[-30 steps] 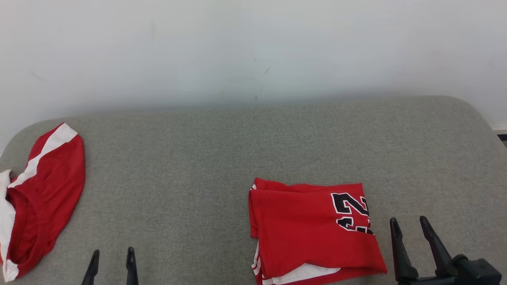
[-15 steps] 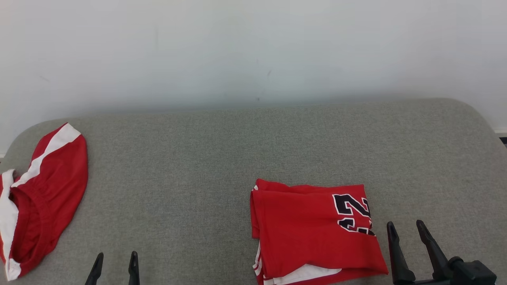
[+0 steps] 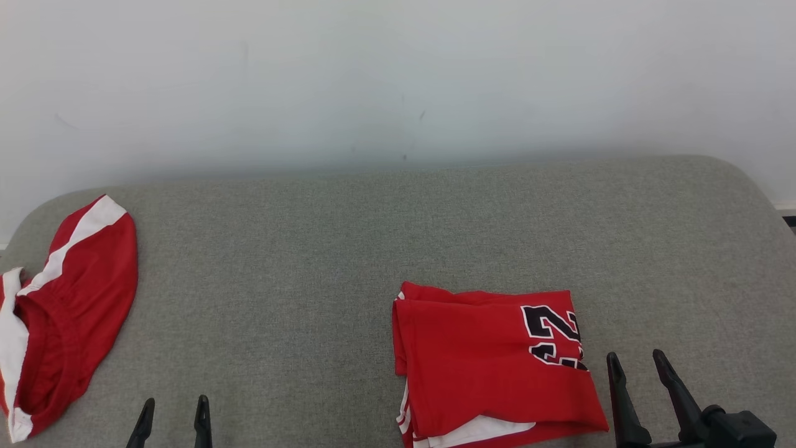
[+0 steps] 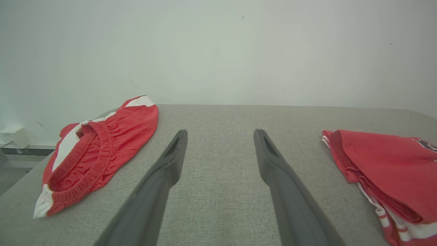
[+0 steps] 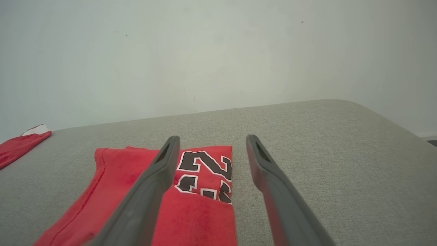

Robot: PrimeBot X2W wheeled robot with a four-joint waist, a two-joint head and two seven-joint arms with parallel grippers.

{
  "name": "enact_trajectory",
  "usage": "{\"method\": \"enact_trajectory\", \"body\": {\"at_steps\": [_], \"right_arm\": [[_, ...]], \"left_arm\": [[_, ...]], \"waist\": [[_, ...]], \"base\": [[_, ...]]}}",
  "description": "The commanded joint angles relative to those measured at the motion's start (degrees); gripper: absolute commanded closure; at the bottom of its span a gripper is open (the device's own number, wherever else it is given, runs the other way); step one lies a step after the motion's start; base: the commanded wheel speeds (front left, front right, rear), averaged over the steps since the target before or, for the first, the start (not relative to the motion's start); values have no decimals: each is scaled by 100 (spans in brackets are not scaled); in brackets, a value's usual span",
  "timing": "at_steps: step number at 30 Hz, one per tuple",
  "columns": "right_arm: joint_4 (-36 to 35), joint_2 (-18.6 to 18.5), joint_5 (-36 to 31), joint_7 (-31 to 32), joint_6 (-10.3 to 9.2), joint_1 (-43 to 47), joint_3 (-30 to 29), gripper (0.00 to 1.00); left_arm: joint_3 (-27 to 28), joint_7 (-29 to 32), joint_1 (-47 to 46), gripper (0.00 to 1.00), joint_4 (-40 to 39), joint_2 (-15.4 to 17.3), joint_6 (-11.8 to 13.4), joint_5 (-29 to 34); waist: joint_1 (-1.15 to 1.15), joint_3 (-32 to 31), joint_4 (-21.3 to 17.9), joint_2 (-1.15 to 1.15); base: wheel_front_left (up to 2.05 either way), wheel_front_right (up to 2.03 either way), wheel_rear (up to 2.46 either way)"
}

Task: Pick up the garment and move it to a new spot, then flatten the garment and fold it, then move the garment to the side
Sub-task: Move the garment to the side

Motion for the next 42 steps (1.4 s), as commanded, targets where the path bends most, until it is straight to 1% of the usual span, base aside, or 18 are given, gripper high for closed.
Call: {"method": "enact_trajectory", "body": {"at_steps": [1, 4, 8, 10, 13, 18, 26, 30, 33, 34, 35, 36, 39, 42], "right_arm": [[14, 1, -4, -3, -14, -24, -2, 0], [97, -20, -11, -2, -14, -95, -20, 0], [473, -26, -92, 133, -14, -422, -49, 0], [732, -44, -142, 304, -14, -631, -29, 0], [1215, -84, -187, 607, -14, -1007, -1, 0], [2116, -117, -141, 827, -14, -1557, 75, 0], [3607, -164, -34, 703, -14, -2223, 196, 0], [4242, -118, 80, 647, -14, -2465, 274, 0], [4622, -58, 144, 630, -14, -2592, 459, 0], [4849, 14, 273, 731, -14, -2653, 575, 8], [4937, 20, 352, 741, -13, -2701, 605, 89], [4995, 2, 408, 712, -13, -2757, 642, 100], [5073, -110, 503, 640, -14, -3042, 794, 100], [5006, -235, 593, 582, -14, -3531, 978, 100]], "left_arm": [[19, -18, 47, 0, -9, -18, -33, -16], [23, -18, 41, 0, 3, -32, -35, 2], [18, -18, -6, 0, 4, -65, -36, 32], [0, -18, -42, 0, 10, -76, -37, 56], [-46, -18, -105, 0, 43, -102, -21, 103], [-116, -18, -181, 0, 98, -131, -21, 131], [-189, -18, -337, 0, 160, -158, -24, 160], [-181, -18, -383, 0, 174, -164, -26, 168], [-143, -18, -365, 0, 175, -167, -27, 163], [-122, -18, -379, 0, 178, -169, -27, 162], [-117, -18, -400, 0, 182, -173, -27, 166], [-117, -18, -438, 0, 186, -181, -26, 175], [-118, -18, -531, 0, 168, -201, 0, 166], [-146, -18, -643, 0, 121, -228, 8, 115]], "waist": [[0, 0, -2, 0], [0, 7, -1, 0], [0, 45, 2, 0], [0, 75, 15, 0], [0, 122, 78, 0], [0, 180, 232, 0], [0, 297, 487, 0], [0, 362, 562, 0], [0, 403, 576, 0], [0, 435, 574, 0], [0, 459, 571, 0], [0, 486, 574, 0], [0, 625, 562, 0], [0, 852, 517, 0]], "base": [[0, 0, 0], [0, 0, 0], [0, 0, 0], [0, 0, 0], [0, 0, 0], [0, 0, 0], [0, 0, 0], [0, 0, 0], [0, 0, 0], [0, 0, 0], [0, 0, 0], [0, 0, 0], [0, 0, 0], [0, 0, 0]]}}
